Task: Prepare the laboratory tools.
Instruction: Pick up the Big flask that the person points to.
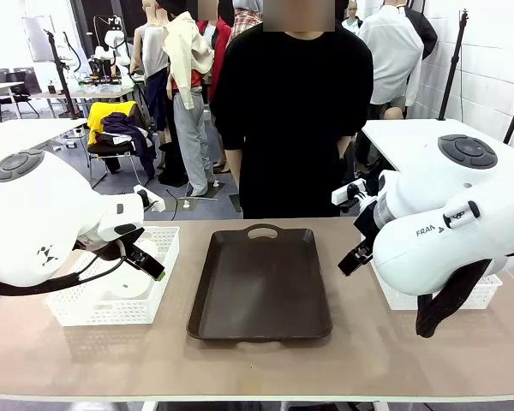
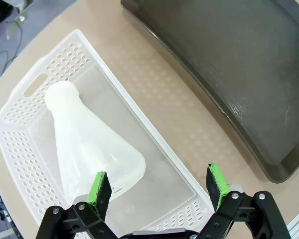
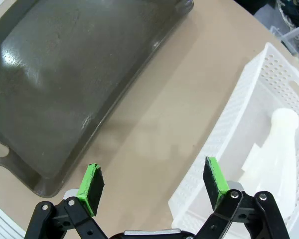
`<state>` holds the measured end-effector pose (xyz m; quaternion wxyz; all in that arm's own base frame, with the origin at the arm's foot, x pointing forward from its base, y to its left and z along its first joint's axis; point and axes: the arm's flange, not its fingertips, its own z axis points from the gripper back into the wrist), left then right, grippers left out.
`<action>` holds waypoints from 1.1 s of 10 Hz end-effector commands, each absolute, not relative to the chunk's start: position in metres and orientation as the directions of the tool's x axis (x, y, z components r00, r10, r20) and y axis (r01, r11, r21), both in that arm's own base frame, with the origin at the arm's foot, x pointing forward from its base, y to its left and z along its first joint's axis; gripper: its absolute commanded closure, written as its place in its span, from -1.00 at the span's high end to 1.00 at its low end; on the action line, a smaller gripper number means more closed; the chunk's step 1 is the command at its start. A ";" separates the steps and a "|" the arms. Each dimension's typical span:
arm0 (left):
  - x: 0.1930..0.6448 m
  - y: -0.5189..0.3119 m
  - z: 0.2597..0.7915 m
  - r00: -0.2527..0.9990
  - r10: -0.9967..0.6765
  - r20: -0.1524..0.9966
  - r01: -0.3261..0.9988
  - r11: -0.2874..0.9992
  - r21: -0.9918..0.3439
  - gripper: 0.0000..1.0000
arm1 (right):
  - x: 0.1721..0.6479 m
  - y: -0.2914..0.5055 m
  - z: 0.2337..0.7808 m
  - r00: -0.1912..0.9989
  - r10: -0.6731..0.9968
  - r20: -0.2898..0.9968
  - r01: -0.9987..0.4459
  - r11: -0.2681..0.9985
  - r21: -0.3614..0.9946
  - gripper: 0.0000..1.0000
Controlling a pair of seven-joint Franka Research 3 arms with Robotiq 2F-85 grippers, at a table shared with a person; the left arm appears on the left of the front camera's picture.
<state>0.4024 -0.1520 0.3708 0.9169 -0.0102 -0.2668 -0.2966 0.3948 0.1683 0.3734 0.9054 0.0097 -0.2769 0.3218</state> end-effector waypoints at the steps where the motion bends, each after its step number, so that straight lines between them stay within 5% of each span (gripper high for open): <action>1: 0.403 -0.151 0.371 0.683 -0.536 0.496 0.547 0.825 0.139 1.00 | 0.395 0.168 0.373 0.640 0.577 0.508 -0.588 0.793 -0.160 1.00; 11: 0.403 -0.151 0.371 0.683 -0.536 0.496 0.547 0.825 0.139 1.00 | 0.395 0.168 0.373 0.640 0.577 0.508 -0.588 0.793 -0.160 1.00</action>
